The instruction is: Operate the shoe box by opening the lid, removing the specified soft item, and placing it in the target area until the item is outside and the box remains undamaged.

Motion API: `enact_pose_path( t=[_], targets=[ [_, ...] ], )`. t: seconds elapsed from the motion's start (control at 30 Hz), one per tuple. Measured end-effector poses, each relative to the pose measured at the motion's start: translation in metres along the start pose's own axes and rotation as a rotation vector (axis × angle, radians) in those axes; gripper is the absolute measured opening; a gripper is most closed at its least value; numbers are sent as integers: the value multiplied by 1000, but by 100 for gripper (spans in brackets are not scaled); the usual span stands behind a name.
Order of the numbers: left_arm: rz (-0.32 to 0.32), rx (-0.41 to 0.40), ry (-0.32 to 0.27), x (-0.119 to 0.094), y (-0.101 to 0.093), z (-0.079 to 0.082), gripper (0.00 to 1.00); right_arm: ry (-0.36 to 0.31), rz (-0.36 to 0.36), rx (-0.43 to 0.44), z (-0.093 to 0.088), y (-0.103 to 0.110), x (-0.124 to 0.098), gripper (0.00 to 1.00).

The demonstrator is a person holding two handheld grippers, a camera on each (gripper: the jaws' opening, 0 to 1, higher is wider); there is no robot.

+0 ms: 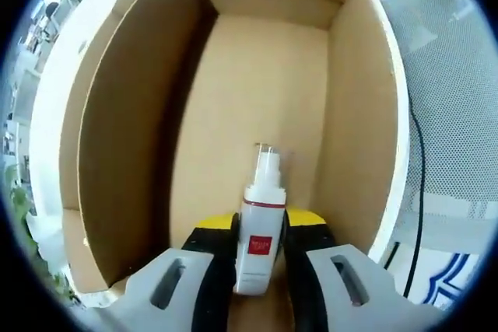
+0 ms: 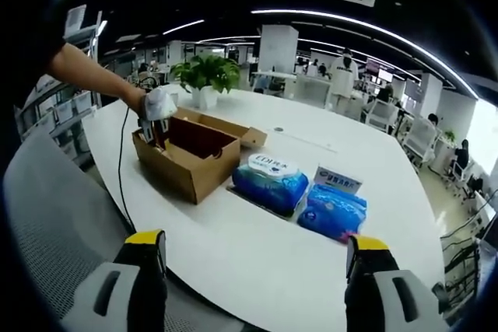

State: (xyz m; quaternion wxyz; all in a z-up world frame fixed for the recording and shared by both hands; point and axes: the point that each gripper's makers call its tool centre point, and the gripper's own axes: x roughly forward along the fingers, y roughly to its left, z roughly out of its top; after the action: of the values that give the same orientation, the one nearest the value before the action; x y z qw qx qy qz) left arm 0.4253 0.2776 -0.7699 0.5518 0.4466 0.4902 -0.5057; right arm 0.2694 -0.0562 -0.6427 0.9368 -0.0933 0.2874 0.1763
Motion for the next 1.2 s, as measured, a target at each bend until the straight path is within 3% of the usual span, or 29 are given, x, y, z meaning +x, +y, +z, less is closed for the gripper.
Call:
enact_pose_path(
  t=[0.3,0.7,1.03,1.2],
  targets=[
    [25,-12,-22,-14,4,3,20,-12,22,-5,4,3,-1,95],
    [72,-2,-97,-36,4,19,20,-7,61,8,11,9,1,93],
    [95,-9,-169,-56,3,32,20,-20,78,30,27,9,3,89],
    [117,-2,-218,-67,1,41,20,-61,96,60,43,11,4,83]
  ],
)
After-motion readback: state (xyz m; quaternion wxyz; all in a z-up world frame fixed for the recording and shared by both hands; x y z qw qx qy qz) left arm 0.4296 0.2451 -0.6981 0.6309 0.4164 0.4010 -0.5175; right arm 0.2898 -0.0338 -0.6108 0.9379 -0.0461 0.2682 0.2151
